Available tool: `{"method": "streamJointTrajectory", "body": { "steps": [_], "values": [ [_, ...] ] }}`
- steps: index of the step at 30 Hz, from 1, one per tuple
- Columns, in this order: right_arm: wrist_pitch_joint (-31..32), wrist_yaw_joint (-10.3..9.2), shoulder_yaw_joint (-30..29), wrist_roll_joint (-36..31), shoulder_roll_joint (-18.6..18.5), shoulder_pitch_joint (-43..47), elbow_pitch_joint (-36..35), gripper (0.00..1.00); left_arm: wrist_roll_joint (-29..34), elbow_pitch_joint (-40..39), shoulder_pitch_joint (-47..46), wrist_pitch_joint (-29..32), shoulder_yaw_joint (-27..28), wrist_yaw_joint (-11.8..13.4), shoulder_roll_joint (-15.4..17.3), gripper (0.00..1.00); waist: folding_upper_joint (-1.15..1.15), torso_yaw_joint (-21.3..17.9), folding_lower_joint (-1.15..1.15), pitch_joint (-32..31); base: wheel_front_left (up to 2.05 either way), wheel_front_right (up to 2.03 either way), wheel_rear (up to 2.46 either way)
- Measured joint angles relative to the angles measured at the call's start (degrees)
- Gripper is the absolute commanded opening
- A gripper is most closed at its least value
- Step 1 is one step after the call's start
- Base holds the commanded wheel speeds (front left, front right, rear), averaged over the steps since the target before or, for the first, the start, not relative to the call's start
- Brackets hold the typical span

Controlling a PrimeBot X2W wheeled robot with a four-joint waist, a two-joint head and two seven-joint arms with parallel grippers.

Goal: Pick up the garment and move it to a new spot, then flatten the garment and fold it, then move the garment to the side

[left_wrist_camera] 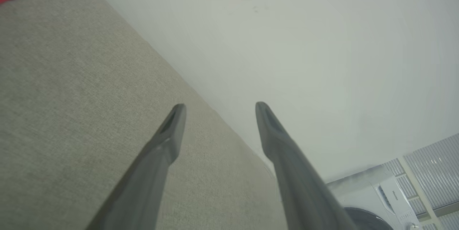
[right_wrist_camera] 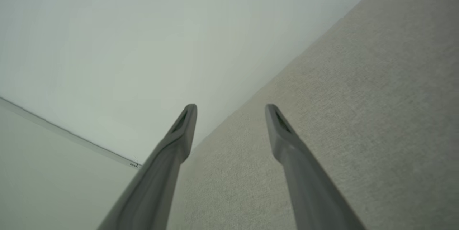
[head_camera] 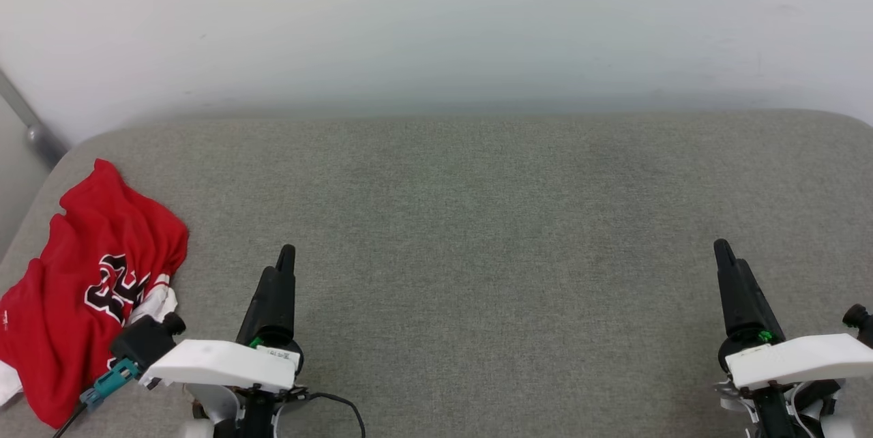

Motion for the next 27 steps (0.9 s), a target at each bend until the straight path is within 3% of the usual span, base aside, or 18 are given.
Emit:
{"method": "streamJointTrajectory", "body": {
  "steps": [12,27],
  "values": [
    [-0.3,0.00,-0.6,-14.5,-0.1,0.0,-1.7,1.00,15.8,1.5,-1.0,-2.1,-2.2,1.0,0.4,1.00,0.00,-0.3,0.00,0.0,0.00,0.00,0.00],
    [-0.7,0.00,0.9,-26.4,-0.4,0.1,-2.8,1.00,28.9,1.8,-1.8,-4.7,-4.4,4.0,1.5,1.00,0.00,-0.5,0.00,-0.1,0.00,0.00,0.00]
  ]
}}
